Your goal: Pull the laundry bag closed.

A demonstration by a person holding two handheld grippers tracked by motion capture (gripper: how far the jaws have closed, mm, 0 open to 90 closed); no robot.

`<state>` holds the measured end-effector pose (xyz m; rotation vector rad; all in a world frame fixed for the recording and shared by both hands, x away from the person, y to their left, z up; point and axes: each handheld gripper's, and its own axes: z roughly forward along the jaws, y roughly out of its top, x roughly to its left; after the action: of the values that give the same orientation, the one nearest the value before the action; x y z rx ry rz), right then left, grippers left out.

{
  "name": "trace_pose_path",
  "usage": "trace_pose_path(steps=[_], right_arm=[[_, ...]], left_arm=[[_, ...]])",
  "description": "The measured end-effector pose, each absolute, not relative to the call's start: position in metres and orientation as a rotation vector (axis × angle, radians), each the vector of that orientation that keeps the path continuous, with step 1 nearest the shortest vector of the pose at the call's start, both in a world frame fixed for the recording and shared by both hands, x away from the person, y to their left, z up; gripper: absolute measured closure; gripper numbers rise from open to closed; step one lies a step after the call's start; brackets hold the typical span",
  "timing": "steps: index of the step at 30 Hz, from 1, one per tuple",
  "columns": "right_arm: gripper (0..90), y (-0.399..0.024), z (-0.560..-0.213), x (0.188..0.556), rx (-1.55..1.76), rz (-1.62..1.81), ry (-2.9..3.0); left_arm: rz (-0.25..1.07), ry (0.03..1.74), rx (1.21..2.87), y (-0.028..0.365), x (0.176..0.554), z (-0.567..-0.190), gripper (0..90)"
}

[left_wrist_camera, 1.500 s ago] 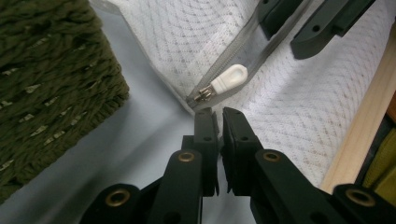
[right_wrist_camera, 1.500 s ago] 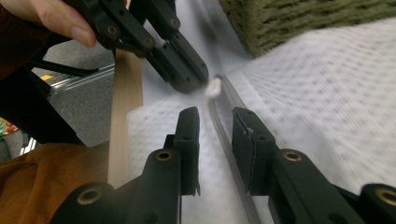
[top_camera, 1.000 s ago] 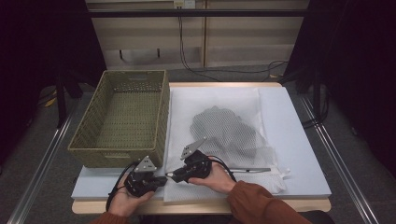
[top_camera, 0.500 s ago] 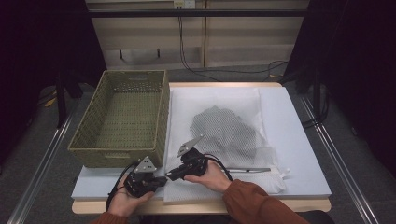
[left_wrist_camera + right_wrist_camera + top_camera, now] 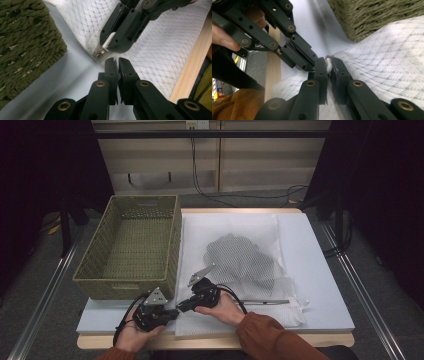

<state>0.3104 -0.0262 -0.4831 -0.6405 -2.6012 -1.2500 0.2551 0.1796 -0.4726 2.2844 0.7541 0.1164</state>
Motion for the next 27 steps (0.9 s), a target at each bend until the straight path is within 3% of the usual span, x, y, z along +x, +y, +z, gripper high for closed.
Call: trace_pose_path(steps=[9, 20, 27], right_arm=[[87.1, -0.029, -0.481, 0.306, -0.652, -1.276, -2.596], [87.1, -0.039, -0.472, 0.302, -0.637, -1.329, -2.58], [87.1, -0.041, -0.468, 0.3, -0.613, -1.351, -2.566]], left_arm=[[0.11, 0.753, 2.284, 0.18, 0.255, -0.472, 83.4], [0.112, 0.795, 2.215, 0.182, 0.258, -0.469, 64.3], [0.111, 0.774, 2.222, 0.176, 0.264, -0.469, 61.0]])
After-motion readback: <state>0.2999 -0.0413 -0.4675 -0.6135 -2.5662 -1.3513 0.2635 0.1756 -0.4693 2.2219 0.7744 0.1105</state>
